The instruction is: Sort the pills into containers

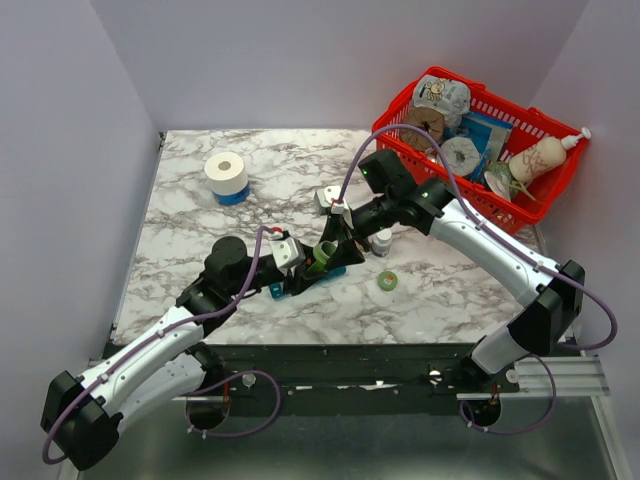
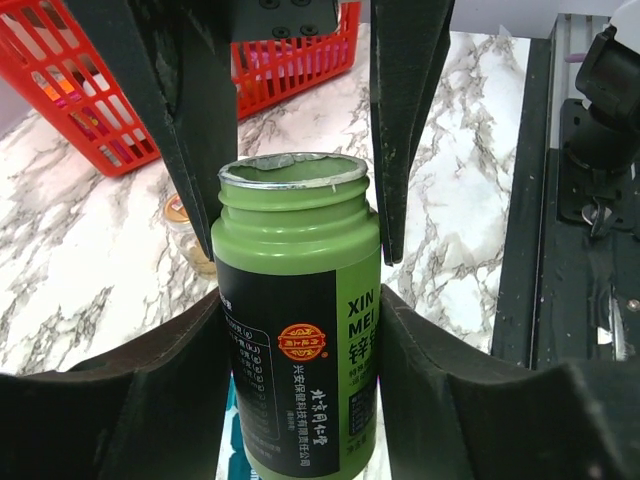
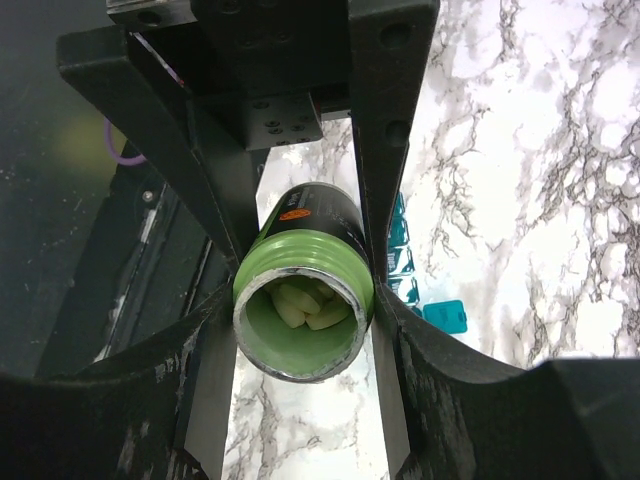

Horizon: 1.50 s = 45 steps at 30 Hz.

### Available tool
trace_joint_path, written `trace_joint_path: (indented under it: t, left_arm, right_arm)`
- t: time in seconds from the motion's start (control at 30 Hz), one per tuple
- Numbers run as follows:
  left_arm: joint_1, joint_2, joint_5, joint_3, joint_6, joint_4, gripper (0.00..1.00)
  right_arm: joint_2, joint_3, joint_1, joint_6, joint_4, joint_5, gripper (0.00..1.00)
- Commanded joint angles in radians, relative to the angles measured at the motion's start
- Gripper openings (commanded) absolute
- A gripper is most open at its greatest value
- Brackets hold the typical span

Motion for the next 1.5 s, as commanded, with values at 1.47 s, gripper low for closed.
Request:
trace_joint_path:
  t: [1.47]
  left_arm:
    - [0.004, -0.001, -0.013, -0.028, 0.034, -0.01, 0.68]
  right_arm:
    - [0.007, 0.035, 0.006, 0.08, 0.025, -0.043, 0.21]
